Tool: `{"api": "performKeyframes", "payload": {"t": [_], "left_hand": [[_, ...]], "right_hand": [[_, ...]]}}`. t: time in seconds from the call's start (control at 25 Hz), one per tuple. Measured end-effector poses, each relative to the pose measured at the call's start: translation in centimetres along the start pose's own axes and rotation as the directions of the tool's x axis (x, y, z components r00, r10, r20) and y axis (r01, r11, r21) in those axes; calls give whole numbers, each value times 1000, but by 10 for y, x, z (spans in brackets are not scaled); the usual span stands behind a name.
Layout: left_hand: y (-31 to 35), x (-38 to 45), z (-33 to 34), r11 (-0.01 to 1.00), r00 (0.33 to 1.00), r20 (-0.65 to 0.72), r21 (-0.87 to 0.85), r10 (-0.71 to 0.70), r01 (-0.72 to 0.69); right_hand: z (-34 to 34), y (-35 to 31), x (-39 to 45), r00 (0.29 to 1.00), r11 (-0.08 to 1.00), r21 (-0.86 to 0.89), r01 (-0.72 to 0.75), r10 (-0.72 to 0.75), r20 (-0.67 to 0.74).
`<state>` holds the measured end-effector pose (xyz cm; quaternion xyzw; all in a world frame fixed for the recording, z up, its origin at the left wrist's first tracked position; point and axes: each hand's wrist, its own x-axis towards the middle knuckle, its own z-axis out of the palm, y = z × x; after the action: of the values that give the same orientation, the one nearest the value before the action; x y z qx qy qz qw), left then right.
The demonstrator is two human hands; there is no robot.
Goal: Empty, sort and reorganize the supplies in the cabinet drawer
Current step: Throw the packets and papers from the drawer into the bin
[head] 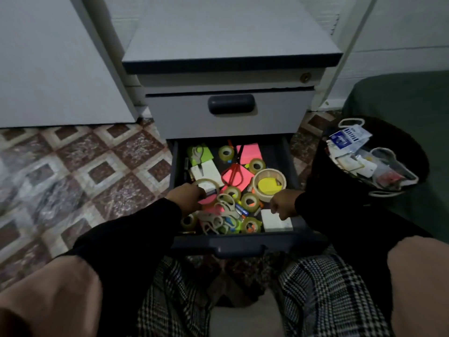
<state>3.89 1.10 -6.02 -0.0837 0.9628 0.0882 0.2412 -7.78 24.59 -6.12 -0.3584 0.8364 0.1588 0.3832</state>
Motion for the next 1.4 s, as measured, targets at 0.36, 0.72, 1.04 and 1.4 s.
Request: {"api": "performKeyframes", "payload": {"t": [0.36, 0.72, 1.04, 1.4], "left_hand": [[-22, 57, 21, 967, 983, -134, -239, -124, 89], [-26, 89, 36, 976, 982, -112, -176, -151, 130], [-19, 91, 40, 958, 965, -107, -188, -240, 218], [-14, 87, 30, 959, 943, -176, -50, -282, 277]], "right_hand": [[19, 1, 34, 993, 1000, 25, 4, -7, 119], [13, 0, 43, 999, 992, 122, 28, -25, -24], [-16, 20, 30, 986, 685, 710, 163, -88, -141], [-7, 28, 39, 917, 505, 827, 246, 155, -368]]}}
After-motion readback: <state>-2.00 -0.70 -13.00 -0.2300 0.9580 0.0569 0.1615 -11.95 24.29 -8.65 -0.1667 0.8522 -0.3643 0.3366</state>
